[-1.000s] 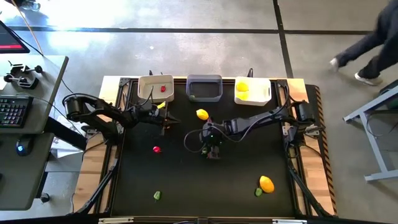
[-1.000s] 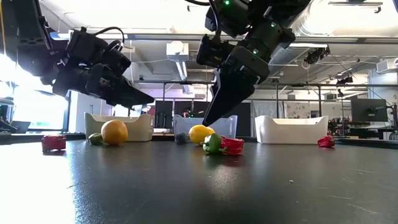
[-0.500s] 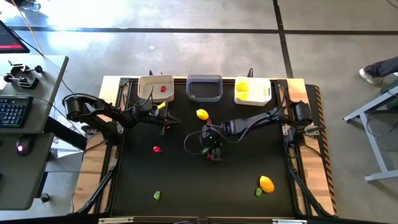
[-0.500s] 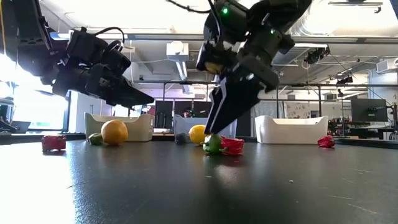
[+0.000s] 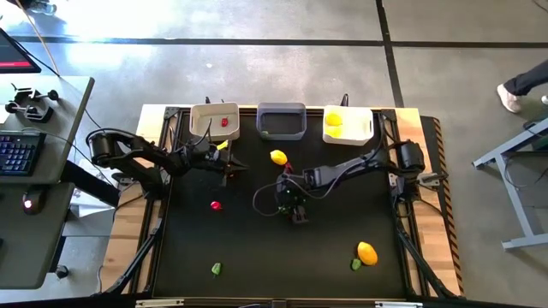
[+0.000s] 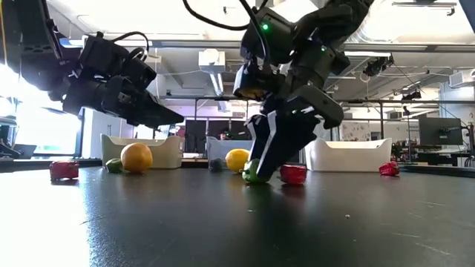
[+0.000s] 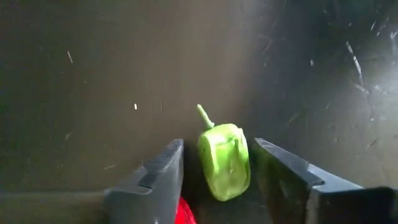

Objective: Sort produce into baskets
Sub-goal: Put the green bell pepper into the transparent bin

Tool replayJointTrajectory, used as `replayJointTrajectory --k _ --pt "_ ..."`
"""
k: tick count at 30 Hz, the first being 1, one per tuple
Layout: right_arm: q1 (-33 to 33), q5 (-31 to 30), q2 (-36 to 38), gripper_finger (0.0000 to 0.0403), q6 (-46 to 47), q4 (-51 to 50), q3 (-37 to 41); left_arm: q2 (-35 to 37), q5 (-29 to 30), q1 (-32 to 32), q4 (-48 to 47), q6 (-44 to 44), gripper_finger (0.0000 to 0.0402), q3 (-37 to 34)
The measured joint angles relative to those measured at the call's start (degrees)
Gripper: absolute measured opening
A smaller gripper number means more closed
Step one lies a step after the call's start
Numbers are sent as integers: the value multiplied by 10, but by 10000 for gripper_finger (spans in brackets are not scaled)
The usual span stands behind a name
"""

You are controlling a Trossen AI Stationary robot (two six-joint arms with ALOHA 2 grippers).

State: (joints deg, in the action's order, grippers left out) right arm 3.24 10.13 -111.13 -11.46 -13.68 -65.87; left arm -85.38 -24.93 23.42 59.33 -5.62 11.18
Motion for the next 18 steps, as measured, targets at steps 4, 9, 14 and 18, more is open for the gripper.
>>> replayJointTrajectory --k 4,9,14,18 --pt "-8 5 0 124 -15 -30 -33 0 0 0 0 -1 0 0" --pt "-26 -36 0 38 -58 -80 -86 0 0 0 3 -1 0 0" --pt "-73 -57 2 10 -106 -103 -114 0 0 0 4 -2 0 0" --pt "-128 -56 2 7 -107 -99 -121 0 0 0 4 -2 0 0"
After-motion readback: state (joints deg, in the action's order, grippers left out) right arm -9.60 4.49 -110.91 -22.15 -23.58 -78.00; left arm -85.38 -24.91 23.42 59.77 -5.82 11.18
